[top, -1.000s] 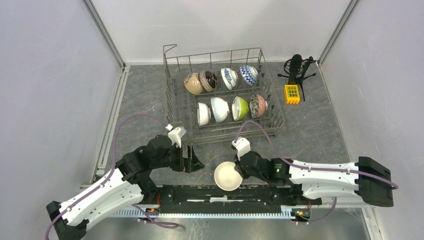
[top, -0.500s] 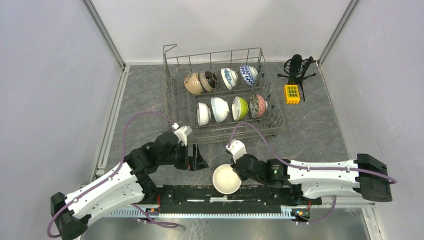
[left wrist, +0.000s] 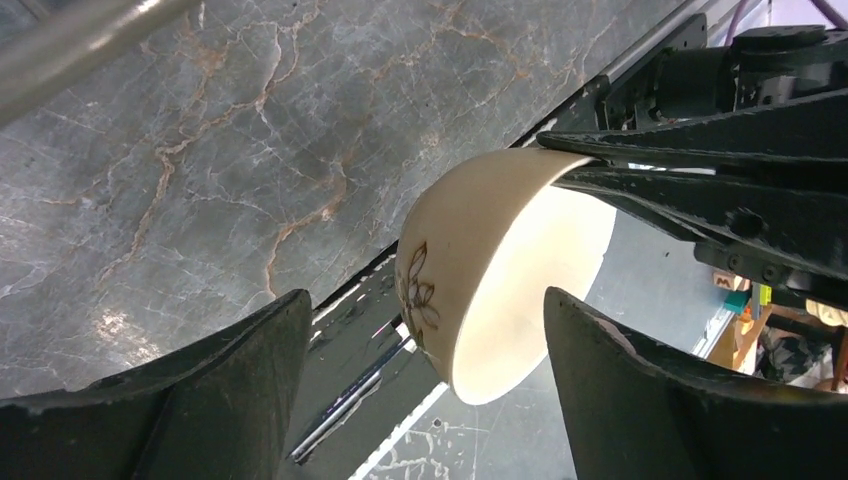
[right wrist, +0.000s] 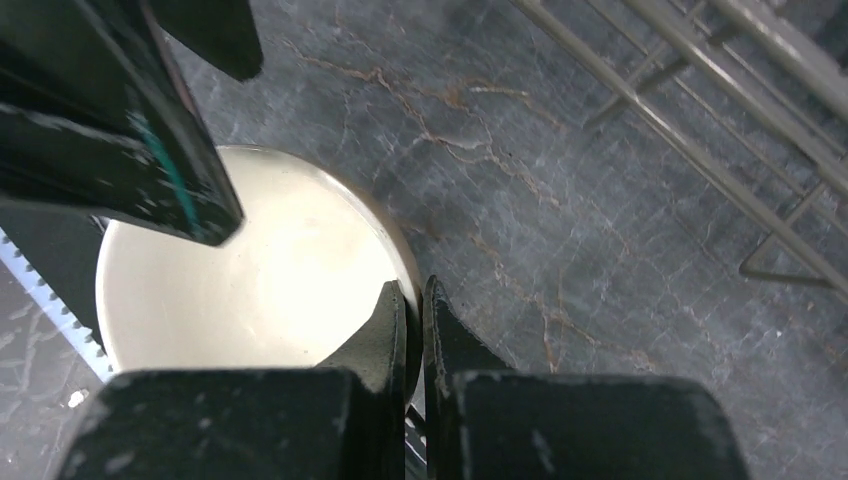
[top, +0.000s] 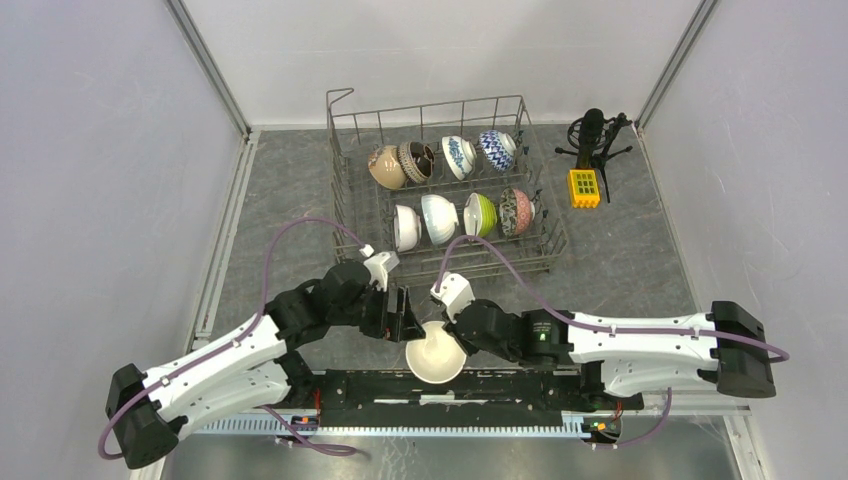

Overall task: Load the bowls into the dish rack
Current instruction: Pick up the bowl from the center of the board, then place the bowl in the dish rack.

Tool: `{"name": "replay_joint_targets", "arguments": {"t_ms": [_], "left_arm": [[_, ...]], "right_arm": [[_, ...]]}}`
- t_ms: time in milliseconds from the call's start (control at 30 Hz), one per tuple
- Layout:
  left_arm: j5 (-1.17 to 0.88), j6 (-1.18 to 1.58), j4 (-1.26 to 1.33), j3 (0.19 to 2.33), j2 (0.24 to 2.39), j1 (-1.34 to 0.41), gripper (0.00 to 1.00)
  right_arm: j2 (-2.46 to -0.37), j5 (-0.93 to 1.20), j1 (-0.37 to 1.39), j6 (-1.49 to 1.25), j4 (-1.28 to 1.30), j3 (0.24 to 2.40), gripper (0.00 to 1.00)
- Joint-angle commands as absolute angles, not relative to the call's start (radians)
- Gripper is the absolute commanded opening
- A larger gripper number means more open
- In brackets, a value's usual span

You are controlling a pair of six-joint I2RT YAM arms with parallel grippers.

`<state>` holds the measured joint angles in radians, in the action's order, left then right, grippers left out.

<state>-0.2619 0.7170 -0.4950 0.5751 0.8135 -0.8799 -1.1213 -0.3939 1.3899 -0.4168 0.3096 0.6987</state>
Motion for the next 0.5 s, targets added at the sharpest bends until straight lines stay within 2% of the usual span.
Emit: {"name": "replay_joint_targets", "arguments": {"t_ms": [0,267,367,467], "left_arm": [[-0.269,0.706,-0.488,0.588,0.838,-0.892,0.88],[-0.253,0.711,-0.487,0.584,0.876,-0.908,0.57],[-0.253,0.715,-0.476,0.584,0.886,-0.913,0.41],[-0.262,0.715,-0.464,0.59,0.907,-0.919,0.2]], "right_arm": [[-1.14,-0.388,1.401,-0.358,0.23,0.805,0.0],[-1.164,-0.337,1.402,-0.31,0.252,0.847,0.0],[-1.166,-0.321,1.406,-0.304,0.259,0.841,0.0],[-1.175,-0.303,1.412,-0.301,0.247,0.837,0.0]]}}
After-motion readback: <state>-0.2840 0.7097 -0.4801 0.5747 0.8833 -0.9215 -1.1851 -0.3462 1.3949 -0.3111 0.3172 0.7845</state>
